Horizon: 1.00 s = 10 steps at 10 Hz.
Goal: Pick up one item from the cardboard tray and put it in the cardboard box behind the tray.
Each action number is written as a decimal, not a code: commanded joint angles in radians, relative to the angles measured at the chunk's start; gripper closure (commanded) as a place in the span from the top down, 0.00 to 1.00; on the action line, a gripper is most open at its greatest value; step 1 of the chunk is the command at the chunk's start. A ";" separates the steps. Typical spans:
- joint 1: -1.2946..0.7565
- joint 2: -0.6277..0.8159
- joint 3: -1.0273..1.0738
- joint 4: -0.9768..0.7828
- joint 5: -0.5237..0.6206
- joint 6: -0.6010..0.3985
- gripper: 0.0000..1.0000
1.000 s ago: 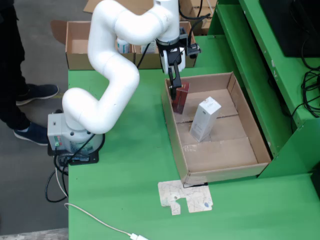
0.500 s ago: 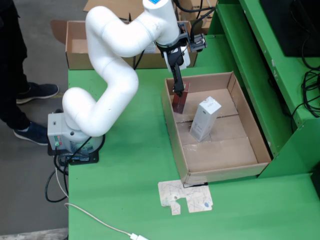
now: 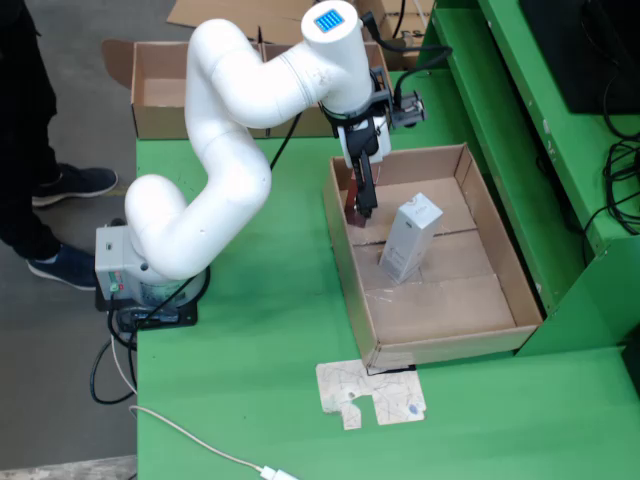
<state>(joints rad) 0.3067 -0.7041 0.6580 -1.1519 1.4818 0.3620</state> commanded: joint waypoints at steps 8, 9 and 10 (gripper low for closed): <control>-0.135 0.012 0.036 -0.042 -0.006 -0.109 1.00; -0.135 0.012 0.036 -0.042 -0.006 -0.109 1.00; -0.162 0.047 -0.111 0.005 0.001 -0.127 1.00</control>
<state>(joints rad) 0.1810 -0.7117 0.6826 -1.2041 1.4757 0.2592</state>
